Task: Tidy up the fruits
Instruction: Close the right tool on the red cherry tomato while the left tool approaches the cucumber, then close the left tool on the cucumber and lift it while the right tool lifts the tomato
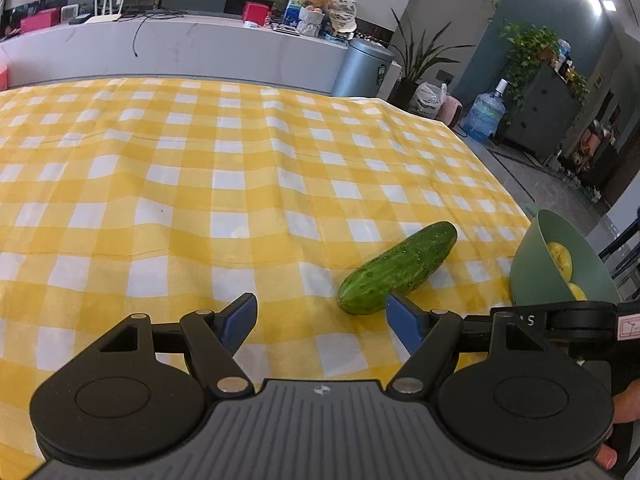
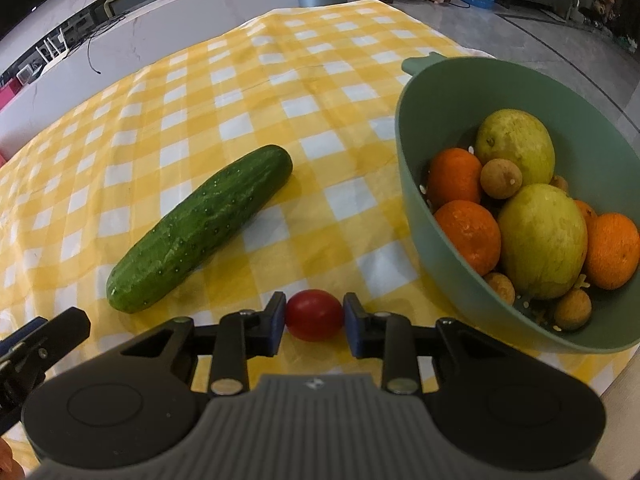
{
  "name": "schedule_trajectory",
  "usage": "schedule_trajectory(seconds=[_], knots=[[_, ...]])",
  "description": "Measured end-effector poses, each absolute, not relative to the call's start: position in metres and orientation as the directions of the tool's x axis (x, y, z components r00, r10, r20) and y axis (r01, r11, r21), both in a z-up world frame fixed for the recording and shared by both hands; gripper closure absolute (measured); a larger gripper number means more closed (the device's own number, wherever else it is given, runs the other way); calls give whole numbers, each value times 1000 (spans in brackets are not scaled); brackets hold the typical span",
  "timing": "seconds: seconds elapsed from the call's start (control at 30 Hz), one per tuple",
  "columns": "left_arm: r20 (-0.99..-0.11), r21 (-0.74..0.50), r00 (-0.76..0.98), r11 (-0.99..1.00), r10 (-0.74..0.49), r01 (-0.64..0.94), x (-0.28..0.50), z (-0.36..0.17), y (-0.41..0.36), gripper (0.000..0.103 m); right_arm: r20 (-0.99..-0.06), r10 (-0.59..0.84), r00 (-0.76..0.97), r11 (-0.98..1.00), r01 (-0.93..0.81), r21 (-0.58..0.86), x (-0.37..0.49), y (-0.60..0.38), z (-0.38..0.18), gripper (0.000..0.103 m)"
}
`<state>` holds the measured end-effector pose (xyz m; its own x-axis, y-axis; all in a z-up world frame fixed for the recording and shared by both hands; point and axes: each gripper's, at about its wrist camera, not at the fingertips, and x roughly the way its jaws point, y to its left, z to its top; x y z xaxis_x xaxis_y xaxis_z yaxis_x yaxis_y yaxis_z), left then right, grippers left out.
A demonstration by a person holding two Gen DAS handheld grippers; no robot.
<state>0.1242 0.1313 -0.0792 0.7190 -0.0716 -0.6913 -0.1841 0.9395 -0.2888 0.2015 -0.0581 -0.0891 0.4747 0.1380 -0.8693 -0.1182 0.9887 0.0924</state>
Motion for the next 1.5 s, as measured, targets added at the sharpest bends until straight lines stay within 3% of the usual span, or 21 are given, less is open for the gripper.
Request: schedule_trajectory(seconds=[0.17, 0.4, 0.7, 0.87, 1.07, 1.33, 1.5], knots=[[-676, -248, 733, 961, -80, -124, 125, -74, 122, 17, -868, 141, 477, 988, -123, 93, 201, -59, -89, 76], [-646, -16, 757, 993, -98, 115, 140, -67, 89, 17, -863, 205, 462, 978, -117, 170, 205, -71, -88, 76], [-670, 115, 734, 962, -110, 249, 171, -86, 67, 16, -851, 275, 447, 961, -144, 235, 202, -78, -84, 76], [-699, 117, 703, 949, -129, 291, 189, -97, 67, 16, -854, 275, 441, 961, -147, 234, 203, -81, -84, 76], [-724, 9, 664, 960, -187, 281, 207, -108, 82, 14, -844, 287, 453, 958, -146, 247, 202, -90, -77, 76], [-713, -23, 657, 944, -246, 329, 206, -108, 84, 36, -848, 279, 451, 960, -154, 234, 202, -88, -78, 76], [-701, 6, 674, 943, -234, 334, 206, -110, 76, 37, -850, 270, 453, 963, -152, 224, 201, -86, -79, 76]])
